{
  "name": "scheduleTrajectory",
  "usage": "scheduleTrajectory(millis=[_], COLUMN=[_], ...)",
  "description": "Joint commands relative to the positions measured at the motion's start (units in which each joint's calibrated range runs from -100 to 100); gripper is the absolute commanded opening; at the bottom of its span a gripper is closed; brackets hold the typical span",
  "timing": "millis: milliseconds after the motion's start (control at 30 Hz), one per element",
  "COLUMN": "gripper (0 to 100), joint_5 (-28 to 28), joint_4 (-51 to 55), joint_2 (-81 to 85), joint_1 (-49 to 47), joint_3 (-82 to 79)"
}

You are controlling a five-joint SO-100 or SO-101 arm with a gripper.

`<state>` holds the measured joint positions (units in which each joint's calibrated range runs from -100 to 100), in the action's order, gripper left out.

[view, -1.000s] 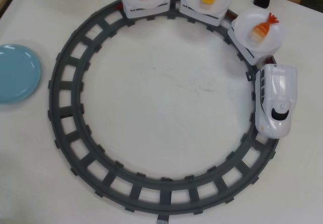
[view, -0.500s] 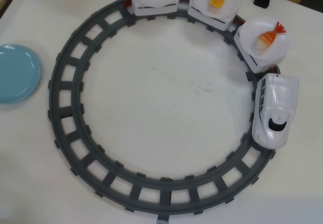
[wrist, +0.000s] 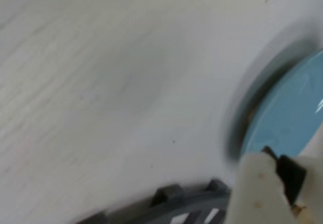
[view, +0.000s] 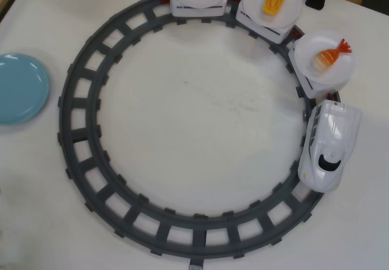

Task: Pick up the sushi from the Shinkansen and put it on the blue dish

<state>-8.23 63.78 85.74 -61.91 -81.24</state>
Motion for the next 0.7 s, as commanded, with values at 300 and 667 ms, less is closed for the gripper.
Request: scheduleTrajectory(millis=[300,667], gripper=[3,3], joint_5=[-0.35,-0.40], joint_4=[0.97,1.31], joint_2=[-15.03,-33.69], joint_1=[2.85,4.17], joint_3=[14.88,25.34])
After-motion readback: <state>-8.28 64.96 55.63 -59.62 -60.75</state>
